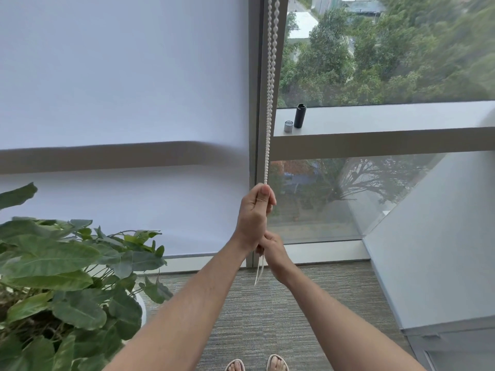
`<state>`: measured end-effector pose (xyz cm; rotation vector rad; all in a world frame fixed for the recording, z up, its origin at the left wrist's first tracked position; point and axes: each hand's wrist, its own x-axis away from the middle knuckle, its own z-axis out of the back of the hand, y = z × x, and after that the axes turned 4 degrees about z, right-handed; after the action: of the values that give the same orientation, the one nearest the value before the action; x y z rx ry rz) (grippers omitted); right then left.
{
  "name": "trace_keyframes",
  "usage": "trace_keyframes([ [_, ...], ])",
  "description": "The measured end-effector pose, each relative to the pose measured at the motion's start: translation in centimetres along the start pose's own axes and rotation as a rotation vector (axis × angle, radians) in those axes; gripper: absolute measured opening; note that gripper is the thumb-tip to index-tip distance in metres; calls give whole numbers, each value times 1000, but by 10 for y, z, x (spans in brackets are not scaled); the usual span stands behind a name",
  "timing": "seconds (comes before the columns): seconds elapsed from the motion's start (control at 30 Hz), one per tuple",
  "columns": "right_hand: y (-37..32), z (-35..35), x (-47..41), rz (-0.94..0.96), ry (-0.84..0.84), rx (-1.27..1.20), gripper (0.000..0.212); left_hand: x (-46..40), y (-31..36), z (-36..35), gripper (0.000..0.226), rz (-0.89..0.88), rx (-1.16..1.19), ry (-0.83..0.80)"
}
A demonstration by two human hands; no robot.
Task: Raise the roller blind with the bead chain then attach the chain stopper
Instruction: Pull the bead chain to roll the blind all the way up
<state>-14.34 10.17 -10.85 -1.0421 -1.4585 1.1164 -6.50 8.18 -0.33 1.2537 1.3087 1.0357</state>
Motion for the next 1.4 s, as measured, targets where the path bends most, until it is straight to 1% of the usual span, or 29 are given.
trace_keyframes([
  [0.1,-10,9,-6,-51,-27,109,18,2,-9,5,38,25,2,3],
  [0.13,-12,14,-10,-57,0,111,18,2,-11,6,37,40,2,6],
  [0.2,-21,22,-18,-67,113,60,33,4,-17,7,36,79,19,11],
  [0.23,-30,23,-19,-48,160,24,34,5,-21,7,36,95,39,6],
  [0.3,-54,20,-21,42,205,-48,26,7,-28,6,41,118,64,-16],
  [0.33,-70,15,-22,98,211,-81,27,9,-32,5,42,131,56,-22],
  [0.37,-86,11,-22,159,199,-117,33,11,-36,5,42,147,41,-24],
  [0.43,-119,2,-19,290,99,-210,45,15,-44,5,40,182,11,-15],
  [0.5,-143,-6,-15,400,2,-254,48,18,-51,7,39,211,-10,-13],
  [0.53,-150,-10,-13,438,-5,-232,48,18,-54,9,38,222,-18,-14],
  [0.6,-156,-18,-10,492,39,-185,47,19,-57,11,39,231,-26,-15],
  [0.73,-149,-26,-7,592,198,-65,46,22,-63,9,46,245,-52,-47],
  [0.8,-139,-24,-6,589,230,-9,46,25,-67,11,48,264,-120,-54],
  [0.87,-126,-20,-2,549,226,-7,46,30,-76,17,47,260,-248,-81],
  [0.97,-102,-14,4,498,218,10,45,44,-88,31,40,253,-445,-159],
  [1.03,-90,-8,5,463,220,20,44,50,-91,39,33,249,-493,-205],
  [1.07,-85,-6,5,443,222,24,44,50,-90,42,27,241,-477,-202],
  [1.13,-77,-3,4,404,223,34,43,45,-83,47,20,237,-370,-115],
  [1.23,-61,-3,4,366,217,36,42,31,-64,49,30,238,-162,20],
  [1.3,-51,-4,2,356,201,39,44,23,-46,44,29,183,-71,37],
  [1.33,-46,-5,1,347,192,36,45,21,-35,39,27,147,-42,23],
  [1.4,-39,-8,-1,319,183,28,45,19,-15,29,32,69,-29,-24],
])
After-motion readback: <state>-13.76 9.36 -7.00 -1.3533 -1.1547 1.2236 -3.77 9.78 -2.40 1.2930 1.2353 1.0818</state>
